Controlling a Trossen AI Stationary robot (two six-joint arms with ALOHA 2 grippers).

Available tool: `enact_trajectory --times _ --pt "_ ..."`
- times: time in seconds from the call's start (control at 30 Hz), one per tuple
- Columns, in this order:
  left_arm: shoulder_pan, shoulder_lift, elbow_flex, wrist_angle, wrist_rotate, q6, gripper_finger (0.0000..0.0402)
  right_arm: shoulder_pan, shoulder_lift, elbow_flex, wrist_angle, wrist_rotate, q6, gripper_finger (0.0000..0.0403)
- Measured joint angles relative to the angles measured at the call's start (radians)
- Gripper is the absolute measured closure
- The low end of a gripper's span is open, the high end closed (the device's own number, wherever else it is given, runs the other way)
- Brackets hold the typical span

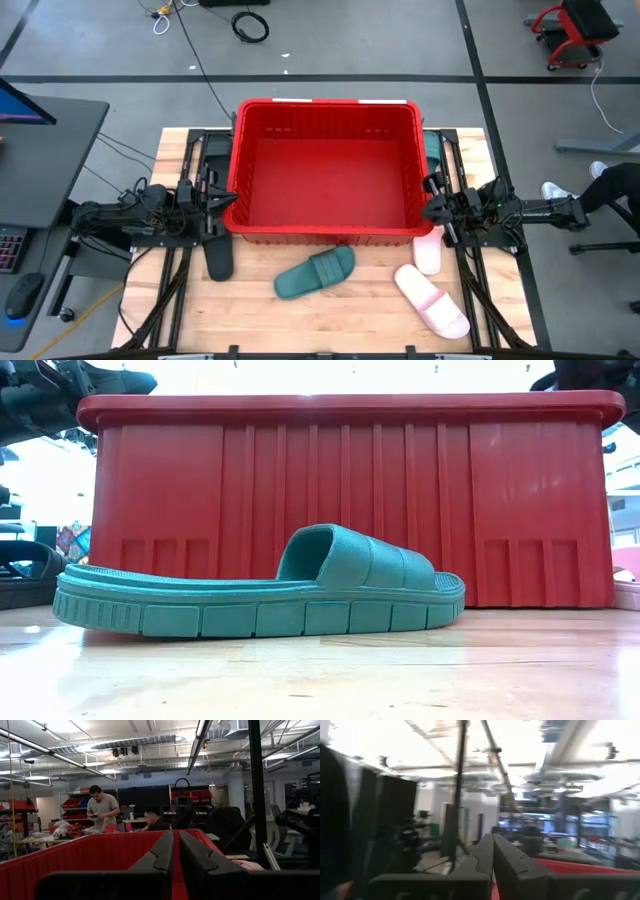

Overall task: Pick and place slides into bin
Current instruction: Put the bottom pink slide in the red bin

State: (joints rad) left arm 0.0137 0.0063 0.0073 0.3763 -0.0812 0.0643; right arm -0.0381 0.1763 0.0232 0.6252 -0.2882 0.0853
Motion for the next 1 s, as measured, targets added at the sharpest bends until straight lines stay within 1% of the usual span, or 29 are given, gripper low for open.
enact_trajectory --times 0.07,0.17,0.23,0.37,0.43,0.53,0.67,0.83,0.9,1.0 --pt "0.000 0.000 0.000 0.000 0.000 0.000 0.0372 0.000 0.001 0.000 0.000 0.039 0.021 0.0389" --pt "0.000 0.000 0.000 0.000 0.000 0.000 0.0377 0.000 0.001 0.000 0.000 0.046 0.127 0.0389" --pt "0.000 0.000 0.000 0.000 0.000 0.000 0.0378 0.000 0.001 0.000 0.000 0.049 0.168 0.0389" --pt "0.000 0.000 0.000 0.000 0.000 0.000 0.0374 0.001 0.002 0.000 0.028 0.137 0.195 0.0389" --pt "0.000 0.000 0.000 0.000 0.000 0.000 0.0370 0.002 0.001 0.003 0.085 0.139 0.266 0.0389" --pt "0.000 0.000 0.000 0.000 0.000 0.000 0.0366 0.002 0.003 0.058 0.060 0.107 0.334 0.0389" --pt "0.000 0.000 0.000 0.000 0.000 0.000 0.0367 0.002 0.052 0.215 -0.096 0.034 0.313 0.0389" --pt "0.000 0.000 0.000 -0.001 0.000 0.000 0.0377 0.007 0.198 0.469 -0.386 -0.074 0.262 0.0389" --pt "0.000 0.000 0.000 -0.001 0.000 0.000 0.0378 0.033 0.271 0.571 -0.495 -0.109 0.262 0.0391" --pt "0.000 0.000 0.000 -0.001 0.000 0.000 0.0376 0.108 0.388 0.710 -0.633 -0.120 0.257 0.0395"
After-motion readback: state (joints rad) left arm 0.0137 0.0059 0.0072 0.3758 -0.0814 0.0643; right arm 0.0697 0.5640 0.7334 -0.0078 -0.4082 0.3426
